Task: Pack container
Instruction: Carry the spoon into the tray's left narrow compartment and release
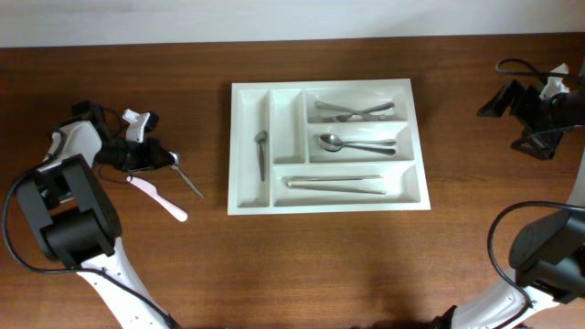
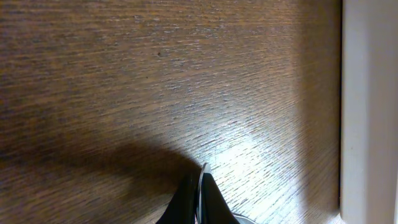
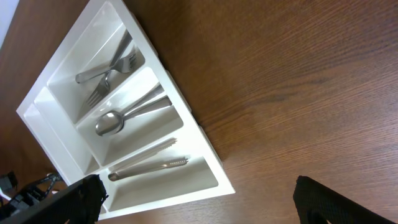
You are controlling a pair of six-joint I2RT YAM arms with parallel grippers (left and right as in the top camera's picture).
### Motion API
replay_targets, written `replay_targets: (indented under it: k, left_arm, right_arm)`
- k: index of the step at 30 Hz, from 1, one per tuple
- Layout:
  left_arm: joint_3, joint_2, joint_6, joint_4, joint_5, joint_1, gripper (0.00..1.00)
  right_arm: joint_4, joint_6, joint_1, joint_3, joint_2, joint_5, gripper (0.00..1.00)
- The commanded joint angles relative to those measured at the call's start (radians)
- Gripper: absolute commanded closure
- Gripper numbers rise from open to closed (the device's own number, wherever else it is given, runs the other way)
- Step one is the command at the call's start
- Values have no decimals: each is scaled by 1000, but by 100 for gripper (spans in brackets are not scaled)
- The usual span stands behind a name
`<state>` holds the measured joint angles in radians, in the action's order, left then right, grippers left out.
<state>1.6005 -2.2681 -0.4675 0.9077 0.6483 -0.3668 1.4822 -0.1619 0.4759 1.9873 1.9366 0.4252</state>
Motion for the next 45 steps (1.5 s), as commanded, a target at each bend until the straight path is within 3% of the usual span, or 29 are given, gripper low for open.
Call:
replay_targets:
  k: [1,8,12,16,20,24,28,37,38,39,41,42,45]
  left_arm:
    - [4,-18,18,8,3,3,98]
    - [253,63,51,268,177,11,98]
    - [446,158,50,408,122,54,98]
    - [570,264,50,438,-31,161,98]
    - [578,308,29,426,-161,297,98]
    - [548,280,-152,449,-200,423,98]
    - [510,214,-177,447,-315,504,98]
    - [508,24,-177,432,-243,526,98]
    - [508,16,-175,434,-222,526,90]
    - [508,15,-165,439,-206,526,72]
    - [529,23,-106,465,-206,526,19]
    - [554,26,-90,487,-218,523,6]
    - [687,38,-27,591,-333,500,0]
  right_arm:
    - [4,-8,-7,-6,2,10,1]
    - [31,-8,-8,-6,2,10,1]
    - [44,-8,-7,-6,2,9,1]
    - [43,-8,-8,-6,2,9,1]
    - [31,-8,-8,-6,2,9,1]
    - [15,-8,-8,-6,2,9,1]
    - [5,-8,-7,-6,2,9,1]
    - [0,-8,-8,-6,2,9,1]
    - [-2,-8,-7,-6,2,9,1]
    - [-3,-8,-8,-6,2,9,2]
    - [-3,-8,-8,-6,2,9,1]
    - [-3,-8,-8,-6,2,9,1]
    - [-5,-8,-8,-6,2,9,1]
